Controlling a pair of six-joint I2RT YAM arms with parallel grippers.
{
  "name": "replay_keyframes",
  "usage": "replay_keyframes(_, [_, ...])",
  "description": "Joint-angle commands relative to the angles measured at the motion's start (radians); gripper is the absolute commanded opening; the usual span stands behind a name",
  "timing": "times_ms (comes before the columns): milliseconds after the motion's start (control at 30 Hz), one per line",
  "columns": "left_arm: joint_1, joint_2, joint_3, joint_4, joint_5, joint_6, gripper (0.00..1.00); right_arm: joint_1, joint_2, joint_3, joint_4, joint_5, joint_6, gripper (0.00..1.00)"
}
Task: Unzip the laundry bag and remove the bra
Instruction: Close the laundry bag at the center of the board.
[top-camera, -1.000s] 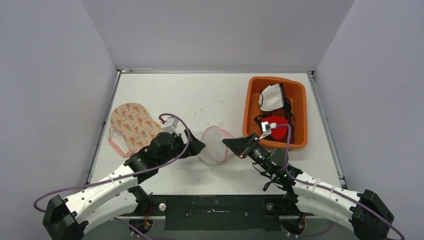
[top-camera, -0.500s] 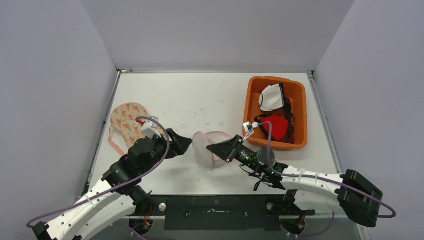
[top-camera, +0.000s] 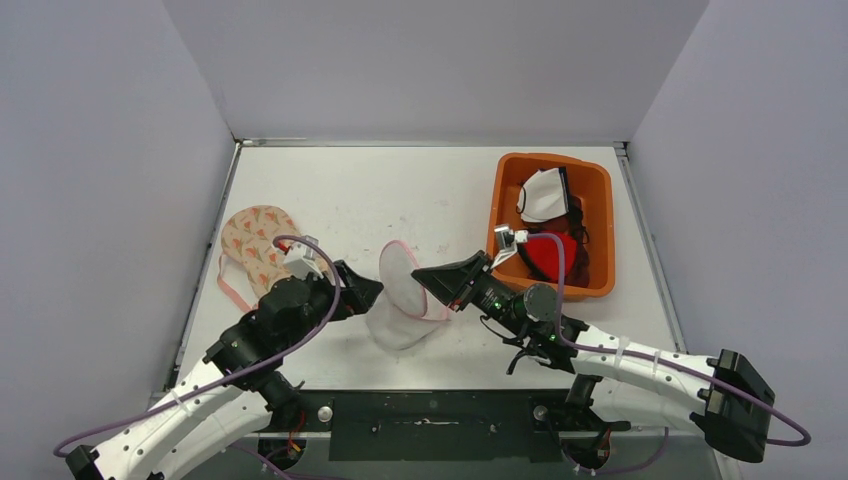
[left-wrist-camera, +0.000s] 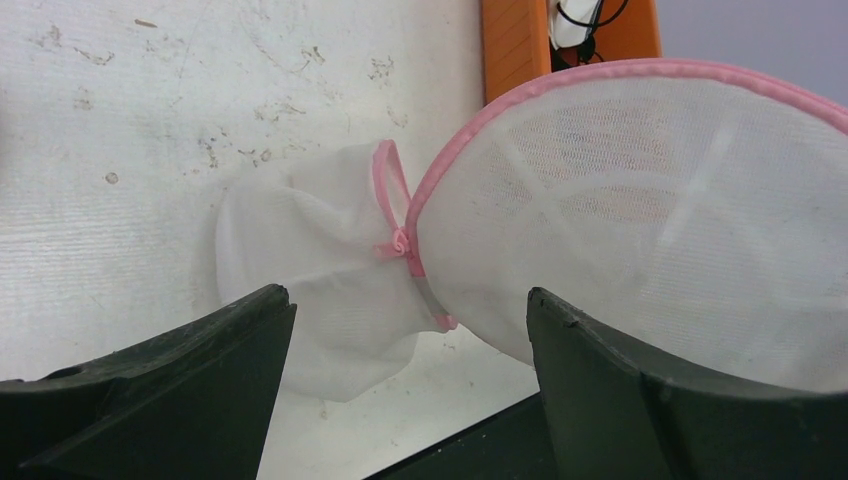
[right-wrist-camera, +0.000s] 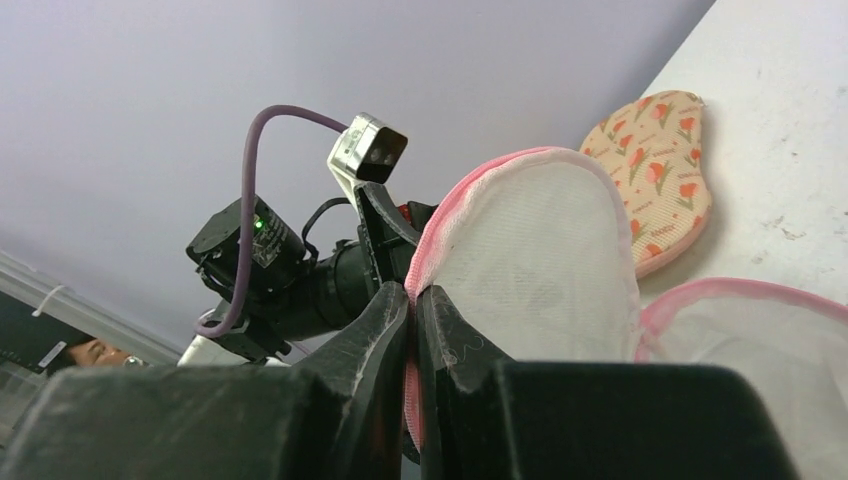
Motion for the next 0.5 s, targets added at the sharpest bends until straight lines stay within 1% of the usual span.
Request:
replay_keyframes(0, [0.004,-0.003,-0.035,0.034,0.038,-0.017,0.85,0.004,0.001,-0.037,0.014,0.035,-0.019,0.05])
replay_keyframes(200, [0.005,-0.002,-0.083,0.082,0.074,-0.042,0.85,0.003,0.004,-0.082,0.032,0.05,-0.005,0.05])
replay_keyframes(300, [0.005,0.022,-0.069,0.064,0.068,-0.038,0.85,0.001,0.014,-0.112,0.034,0.061,0.0,0.05])
replay_keyframes(467, [0.003,0.023,-0.057,0.036,0.038,-0.03,0.85,-0.03,0.053,-0.165,0.09,0.061,0.035,0.05])
